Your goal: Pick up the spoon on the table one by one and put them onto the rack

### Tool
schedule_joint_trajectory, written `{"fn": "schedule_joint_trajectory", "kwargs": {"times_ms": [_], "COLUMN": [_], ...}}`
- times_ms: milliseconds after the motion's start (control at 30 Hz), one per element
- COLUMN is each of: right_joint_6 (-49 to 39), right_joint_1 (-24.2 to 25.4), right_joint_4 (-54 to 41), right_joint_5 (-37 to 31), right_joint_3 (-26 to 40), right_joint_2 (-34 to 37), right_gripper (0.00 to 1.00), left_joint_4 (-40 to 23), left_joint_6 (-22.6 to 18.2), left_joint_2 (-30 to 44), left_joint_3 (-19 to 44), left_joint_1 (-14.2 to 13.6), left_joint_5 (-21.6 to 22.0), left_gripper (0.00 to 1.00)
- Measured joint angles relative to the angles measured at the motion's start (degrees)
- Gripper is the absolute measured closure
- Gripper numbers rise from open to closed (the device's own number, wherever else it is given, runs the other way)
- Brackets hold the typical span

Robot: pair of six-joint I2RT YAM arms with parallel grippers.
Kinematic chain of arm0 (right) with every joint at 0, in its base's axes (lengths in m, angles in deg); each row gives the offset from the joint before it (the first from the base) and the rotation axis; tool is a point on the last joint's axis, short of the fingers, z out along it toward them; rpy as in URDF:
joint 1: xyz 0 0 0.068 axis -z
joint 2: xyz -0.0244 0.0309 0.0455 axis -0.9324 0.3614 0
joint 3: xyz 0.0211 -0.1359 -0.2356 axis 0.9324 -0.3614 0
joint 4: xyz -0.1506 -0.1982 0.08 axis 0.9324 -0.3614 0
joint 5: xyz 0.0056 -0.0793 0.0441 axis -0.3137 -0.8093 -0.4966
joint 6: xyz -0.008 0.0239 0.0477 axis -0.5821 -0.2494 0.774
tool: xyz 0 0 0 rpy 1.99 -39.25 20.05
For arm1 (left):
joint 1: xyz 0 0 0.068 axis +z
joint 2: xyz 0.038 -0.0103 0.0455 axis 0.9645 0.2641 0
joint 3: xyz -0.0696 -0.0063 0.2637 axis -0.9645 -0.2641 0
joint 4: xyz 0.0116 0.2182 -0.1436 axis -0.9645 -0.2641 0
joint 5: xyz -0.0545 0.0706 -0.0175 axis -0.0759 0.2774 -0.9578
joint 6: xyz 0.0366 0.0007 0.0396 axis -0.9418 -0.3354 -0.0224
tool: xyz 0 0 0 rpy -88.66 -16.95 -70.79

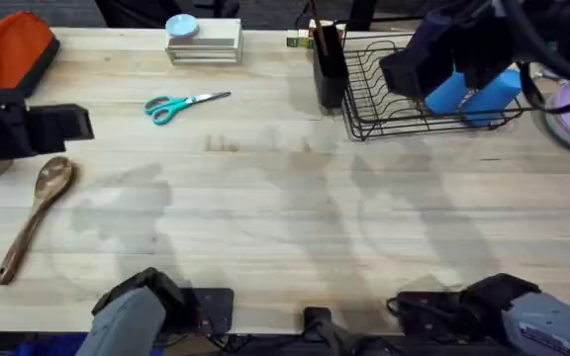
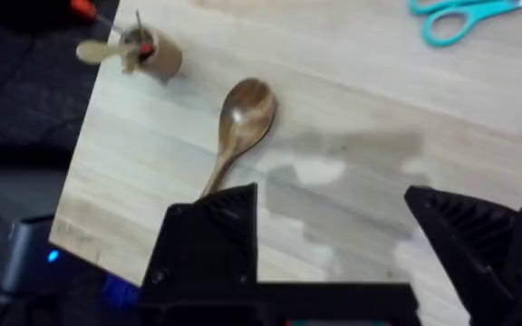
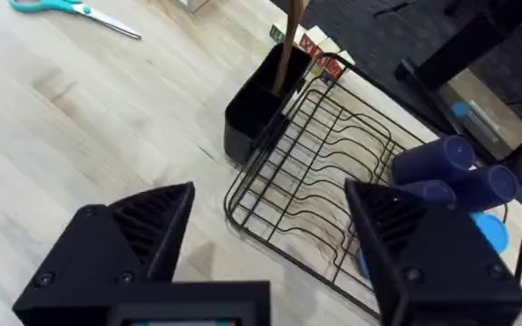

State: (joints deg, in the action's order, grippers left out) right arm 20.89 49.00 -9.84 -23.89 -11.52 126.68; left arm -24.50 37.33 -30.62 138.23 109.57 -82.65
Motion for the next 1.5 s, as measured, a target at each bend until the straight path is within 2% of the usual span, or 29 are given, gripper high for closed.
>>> {"fn": "schedule_joint_trajectory", "kwargs": {"times_ms": [200,433,533,667,767,867,967,1133,1333,1500], "right_joint_6": [-1.0,-1.2,-1.2,-1.2,-1.2,-1.2,-1.2,-1.2,-1.2,-1.2], "right_joint_1": [0.0,0.0,0.0,0.0,0.0,0.0,0.0,0.0,0.0,0.0], "right_joint_4": [0.1,0.1,0.1,0.1,0.0,0.0,0.0,0.0,0.0,0.0], "right_joint_5": [0.0,-0.1,0.0,0.0,-0.1,-0.1,-0.1,-0.1,-0.1,-0.1], "right_joint_3": [0.0,0.0,0.0,0.0,0.0,0.0,0.0,0.0,0.0,0.0], "right_joint_2": [0.0,0.0,0.0,0.4,0.5,0.5,0.5,0.5,0.5,0.5], "right_gripper": [0.009,0.009,0.009,0.009,0.009,0.009,0.009,0.009,0.009,0.009], "left_joint_4": [0.0,-0.5,1.5,3.6,4.7,5.0,5.0,6.2,8.7,10.5], "left_joint_6": [-3.0,-4.6,-5.0,-7.9,-10.2,-12.7,-15.3,-20.5,-27.3,-29.6], "left_joint_2": [4.4,7.1,7.9,9.7,12.1,15.1,18.4,23.1,28.4,31.7], "left_joint_3": [0.0,0.0,0.0,0.0,0.0,0.0,0.0,0.0,0.0,0.0], "left_joint_1": [4.3,4.7,4.8,5.7,7.8,11.1,14.2,17.9,20.6,22.9], "left_joint_5": [0.6,2.0,3.7,5.8,6.4,6.3,5.3,1.0,-2.1,-2.7], "left_gripper": [0.008,0.008,0.008,0.008,0.008,0.008,0.008,0.008,0.008,0.007]}}
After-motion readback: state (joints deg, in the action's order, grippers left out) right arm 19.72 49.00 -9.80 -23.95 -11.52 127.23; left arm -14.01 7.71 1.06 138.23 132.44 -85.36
